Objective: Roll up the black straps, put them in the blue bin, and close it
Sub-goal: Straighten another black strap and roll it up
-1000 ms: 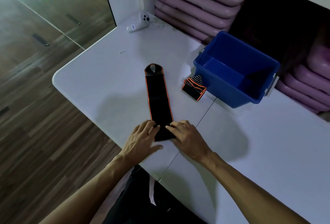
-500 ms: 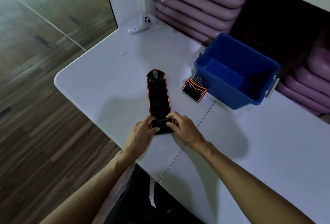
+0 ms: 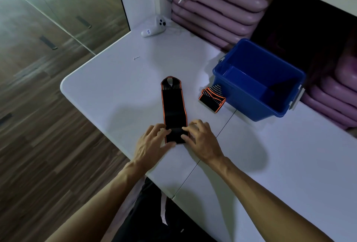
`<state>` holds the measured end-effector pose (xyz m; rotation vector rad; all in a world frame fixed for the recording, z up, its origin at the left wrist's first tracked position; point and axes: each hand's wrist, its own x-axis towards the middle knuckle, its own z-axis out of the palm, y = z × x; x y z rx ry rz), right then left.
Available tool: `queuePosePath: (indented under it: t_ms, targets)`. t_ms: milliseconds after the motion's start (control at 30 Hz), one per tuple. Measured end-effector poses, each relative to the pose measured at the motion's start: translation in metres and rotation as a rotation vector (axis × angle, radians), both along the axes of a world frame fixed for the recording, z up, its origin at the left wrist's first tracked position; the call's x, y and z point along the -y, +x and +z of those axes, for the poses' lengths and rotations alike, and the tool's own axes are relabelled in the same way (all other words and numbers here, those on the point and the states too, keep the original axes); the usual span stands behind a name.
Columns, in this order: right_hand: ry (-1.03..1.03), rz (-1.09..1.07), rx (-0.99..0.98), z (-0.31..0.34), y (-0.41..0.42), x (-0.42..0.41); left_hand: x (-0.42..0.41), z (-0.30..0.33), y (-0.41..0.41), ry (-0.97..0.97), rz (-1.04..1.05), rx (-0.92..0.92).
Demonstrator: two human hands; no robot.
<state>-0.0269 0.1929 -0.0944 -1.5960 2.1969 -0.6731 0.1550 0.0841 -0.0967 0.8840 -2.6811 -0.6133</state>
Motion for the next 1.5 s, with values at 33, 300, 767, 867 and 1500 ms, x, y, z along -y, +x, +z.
queuePosePath:
  t_ms: [33, 300, 767, 867, 1500]
  targets:
    - [0.015, 0.068, -0.045, 0.000, -0.004, -0.003, 0.003, -0.004, 0.005, -0.017, -0.064, 0.027]
    - [0.016, 0.224, -0.037, -0.001, -0.015, -0.008, 0.013, 0.000, 0.013, 0.022, -0.167, 0.029]
    - [0.037, -0.122, 0.436, 0.016, 0.001, 0.011, 0.031, 0.007, -0.016, 0.511, 0.160, 0.075]
    - [-0.014, -0.157, 0.415, 0.012, 0.005, 0.018, 0.026, 0.008, -0.022, 0.428, 0.237, 0.090]
    - [0.048, 0.177, 0.040, 0.004, -0.016, 0.009, 0.035, -0.005, 0.007, 0.112, -0.133, 0.040]
